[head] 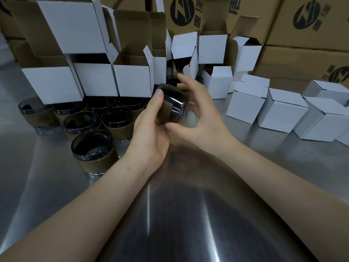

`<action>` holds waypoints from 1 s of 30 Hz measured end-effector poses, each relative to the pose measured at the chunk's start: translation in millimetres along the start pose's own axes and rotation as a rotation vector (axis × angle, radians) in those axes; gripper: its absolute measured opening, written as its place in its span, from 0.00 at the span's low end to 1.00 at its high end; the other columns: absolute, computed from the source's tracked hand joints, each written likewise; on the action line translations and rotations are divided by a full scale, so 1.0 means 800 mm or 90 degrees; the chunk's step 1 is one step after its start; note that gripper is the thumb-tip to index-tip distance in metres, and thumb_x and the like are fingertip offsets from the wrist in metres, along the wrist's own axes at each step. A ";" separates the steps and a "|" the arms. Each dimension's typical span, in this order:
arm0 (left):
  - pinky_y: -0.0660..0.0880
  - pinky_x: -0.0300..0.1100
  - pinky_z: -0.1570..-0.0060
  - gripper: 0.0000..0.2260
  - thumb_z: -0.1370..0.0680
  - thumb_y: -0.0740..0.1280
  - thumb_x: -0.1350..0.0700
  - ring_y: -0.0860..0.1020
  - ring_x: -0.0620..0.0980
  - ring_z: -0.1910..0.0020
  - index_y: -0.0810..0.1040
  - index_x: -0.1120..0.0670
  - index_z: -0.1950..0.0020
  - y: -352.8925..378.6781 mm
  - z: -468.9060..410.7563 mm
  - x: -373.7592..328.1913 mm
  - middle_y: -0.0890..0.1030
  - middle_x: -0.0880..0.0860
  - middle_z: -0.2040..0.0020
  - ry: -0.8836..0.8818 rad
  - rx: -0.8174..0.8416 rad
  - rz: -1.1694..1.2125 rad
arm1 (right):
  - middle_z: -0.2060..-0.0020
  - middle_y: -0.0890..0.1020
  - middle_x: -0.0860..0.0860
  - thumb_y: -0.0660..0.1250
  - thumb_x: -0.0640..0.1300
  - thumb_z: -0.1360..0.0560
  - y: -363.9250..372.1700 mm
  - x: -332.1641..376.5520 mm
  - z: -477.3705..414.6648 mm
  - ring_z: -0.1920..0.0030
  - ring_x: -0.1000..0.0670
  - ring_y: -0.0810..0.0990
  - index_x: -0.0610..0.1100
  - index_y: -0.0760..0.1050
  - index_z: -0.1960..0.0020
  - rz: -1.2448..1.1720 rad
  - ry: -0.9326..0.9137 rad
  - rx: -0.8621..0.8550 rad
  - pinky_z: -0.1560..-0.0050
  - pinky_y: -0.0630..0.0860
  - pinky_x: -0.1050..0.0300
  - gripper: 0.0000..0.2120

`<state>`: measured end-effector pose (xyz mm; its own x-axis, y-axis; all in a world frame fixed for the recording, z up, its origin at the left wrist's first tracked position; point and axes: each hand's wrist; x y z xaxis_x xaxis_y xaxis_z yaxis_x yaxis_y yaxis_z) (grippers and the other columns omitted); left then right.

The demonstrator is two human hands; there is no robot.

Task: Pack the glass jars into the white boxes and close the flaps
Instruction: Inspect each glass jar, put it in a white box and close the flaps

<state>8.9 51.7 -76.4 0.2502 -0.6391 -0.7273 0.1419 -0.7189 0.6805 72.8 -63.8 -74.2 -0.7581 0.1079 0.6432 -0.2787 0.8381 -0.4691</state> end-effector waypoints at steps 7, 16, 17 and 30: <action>0.79 0.47 0.42 0.09 0.20 0.64 0.57 0.80 0.56 0.39 0.81 0.58 0.44 -0.002 0.002 0.001 0.82 0.60 0.41 0.000 -0.006 0.041 | 0.35 0.75 0.54 0.70 0.48 0.27 -0.006 0.002 -0.001 0.36 0.60 0.74 0.48 0.67 0.28 -0.222 0.169 0.009 0.37 0.74 0.63 0.29; 0.75 0.48 0.37 0.10 0.20 0.64 0.55 0.80 0.56 0.39 0.80 0.58 0.42 -0.006 -0.005 0.001 0.82 0.58 0.42 -0.012 -0.048 0.020 | 0.36 0.77 0.50 0.78 0.40 0.33 -0.005 -0.006 -0.001 0.37 0.53 0.78 0.47 0.69 0.30 -0.188 0.138 -0.052 0.37 0.76 0.54 0.34; 0.76 0.47 0.37 0.11 0.20 0.64 0.56 0.80 0.55 0.39 0.80 0.58 0.41 -0.006 -0.005 0.001 0.83 0.58 0.43 -0.016 -0.052 0.024 | 0.35 0.76 0.51 0.78 0.40 0.33 -0.004 -0.006 -0.001 0.37 0.54 0.77 0.47 0.69 0.29 -0.161 0.127 -0.058 0.37 0.76 0.53 0.35; 0.70 0.54 0.31 0.10 0.27 0.69 0.51 0.81 0.52 0.42 0.85 0.52 0.50 -0.005 -0.002 0.001 0.84 0.55 0.46 -0.008 -0.003 -0.031 | 0.35 0.71 0.43 0.77 0.37 0.32 0.002 -0.008 -0.001 0.33 0.52 0.67 0.40 0.63 0.27 0.119 -0.051 -0.079 0.30 0.66 0.60 0.38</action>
<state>10.1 54.2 -79.6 0.2307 -0.6067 -0.7607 0.1584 -0.7480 0.6445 77.7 -62.9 -79.0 -0.8351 0.2297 0.4998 -0.0579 0.8669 -0.4952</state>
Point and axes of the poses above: each hand's wrist, its own z-axis away from the middle knuckle, its own y-axis out of the palm, x = y × z
